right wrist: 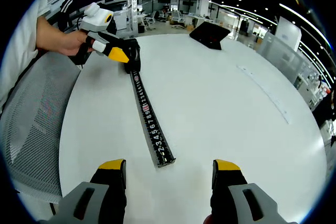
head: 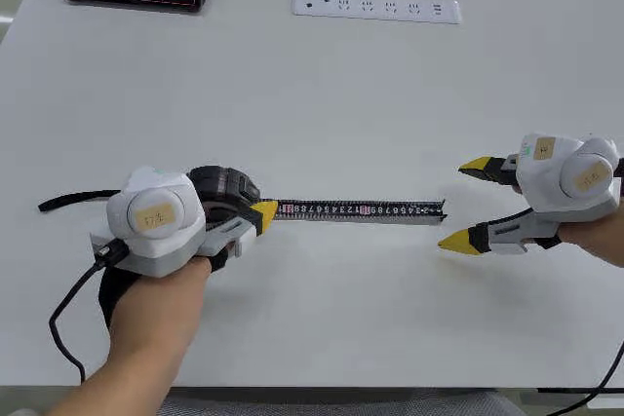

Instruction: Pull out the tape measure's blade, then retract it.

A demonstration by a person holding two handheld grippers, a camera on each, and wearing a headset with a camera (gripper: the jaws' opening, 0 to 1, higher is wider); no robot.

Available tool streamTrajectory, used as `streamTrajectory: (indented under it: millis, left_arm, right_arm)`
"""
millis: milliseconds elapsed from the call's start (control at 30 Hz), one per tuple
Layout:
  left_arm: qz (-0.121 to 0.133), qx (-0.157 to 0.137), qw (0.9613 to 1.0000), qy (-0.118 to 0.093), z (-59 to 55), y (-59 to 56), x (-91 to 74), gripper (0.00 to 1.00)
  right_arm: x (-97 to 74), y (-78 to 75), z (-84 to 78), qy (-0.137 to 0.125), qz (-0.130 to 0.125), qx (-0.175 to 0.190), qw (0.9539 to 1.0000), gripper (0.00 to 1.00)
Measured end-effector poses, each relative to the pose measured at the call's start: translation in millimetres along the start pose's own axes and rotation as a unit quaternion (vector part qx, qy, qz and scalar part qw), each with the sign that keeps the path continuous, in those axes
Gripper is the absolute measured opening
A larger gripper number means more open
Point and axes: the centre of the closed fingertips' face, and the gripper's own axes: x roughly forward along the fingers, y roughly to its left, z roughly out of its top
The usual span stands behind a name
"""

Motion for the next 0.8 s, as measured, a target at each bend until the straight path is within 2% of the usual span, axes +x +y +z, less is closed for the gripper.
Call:
streamTrajectory:
  millis: [333,567,800]
  left_arm:
    - [0.032,-0.006,0.9995,-0.002,0.4,5.8,2.2,0.67]
    - [0.042,-0.005,0.9991,0.001,0.2,11.0,2.1,0.61]
    - [0.043,-0.007,0.999,0.004,-0.1,11.2,3.0,0.61]
  right_arm:
    - [3.7,-1.3,-3.3,0.009,0.007,-0.009,0.9999,0.6]
    - [4.7,0.1,-3.5,0.012,0.013,-0.016,0.9997,0.54]
    - [6.3,1.6,-2.3,0.016,0.021,-0.027,0.9993,0.48]
